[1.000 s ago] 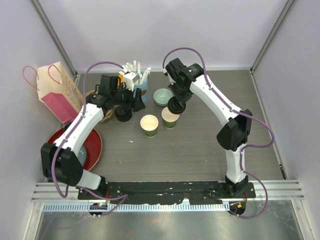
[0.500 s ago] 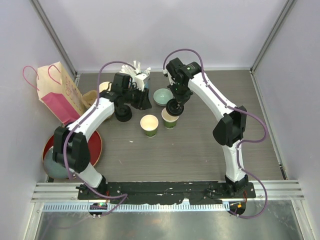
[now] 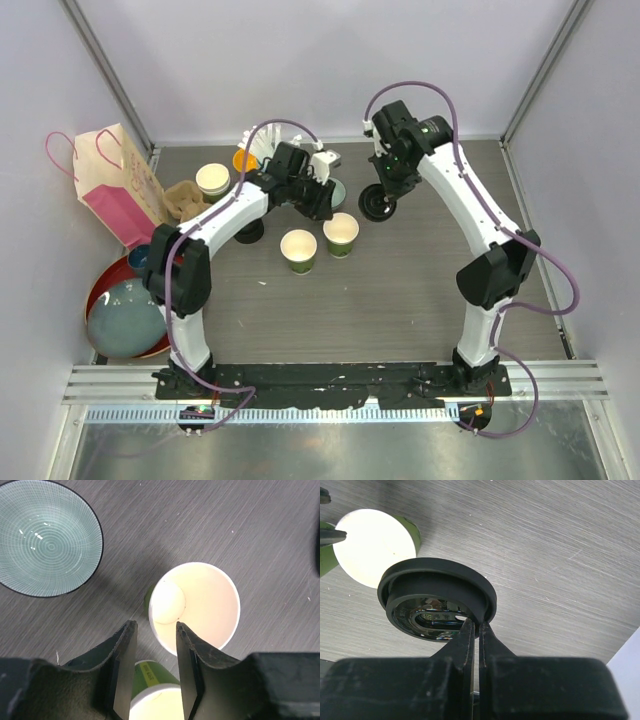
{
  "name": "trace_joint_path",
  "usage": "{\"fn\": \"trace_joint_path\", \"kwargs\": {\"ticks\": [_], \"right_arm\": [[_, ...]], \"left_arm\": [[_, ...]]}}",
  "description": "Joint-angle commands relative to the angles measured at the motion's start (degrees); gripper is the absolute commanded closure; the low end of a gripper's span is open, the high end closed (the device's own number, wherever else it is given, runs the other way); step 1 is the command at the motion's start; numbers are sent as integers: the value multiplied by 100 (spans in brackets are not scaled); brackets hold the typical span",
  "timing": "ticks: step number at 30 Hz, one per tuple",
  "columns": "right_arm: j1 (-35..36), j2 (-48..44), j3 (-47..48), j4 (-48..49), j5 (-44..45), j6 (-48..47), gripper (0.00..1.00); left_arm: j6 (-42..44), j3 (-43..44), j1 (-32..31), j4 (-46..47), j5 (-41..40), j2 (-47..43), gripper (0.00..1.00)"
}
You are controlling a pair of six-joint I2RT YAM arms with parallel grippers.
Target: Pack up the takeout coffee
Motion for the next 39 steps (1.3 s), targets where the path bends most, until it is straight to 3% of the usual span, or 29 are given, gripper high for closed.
{"fn": "trace_joint_path", "kwargs": {"ticks": [1, 10, 21, 23, 30, 39], "right_arm": [[-114, -428, -216, -308, 64, -36, 99], [-158, -736, -567, -211, 73, -177, 99], [-158, -982, -1059, -141, -15, -203, 99], [-167, -1044, -1191, -115, -6, -212, 99], [-158, -1088, -1332, -97, -146, -203, 99], [105, -474, -1087, -307, -463, -80, 99]], "left_arm": [[175, 443, -148, -259, -255, 334, 60], [343, 409, -420, -435, -72, 458, 67], [510, 180, -869, -707, 263, 308, 68], [492, 153, -887, -725, 333, 282, 67], [387, 426, -869, -804, 272, -192, 44], [440, 215, -333, -919, 272, -922, 42]]}}
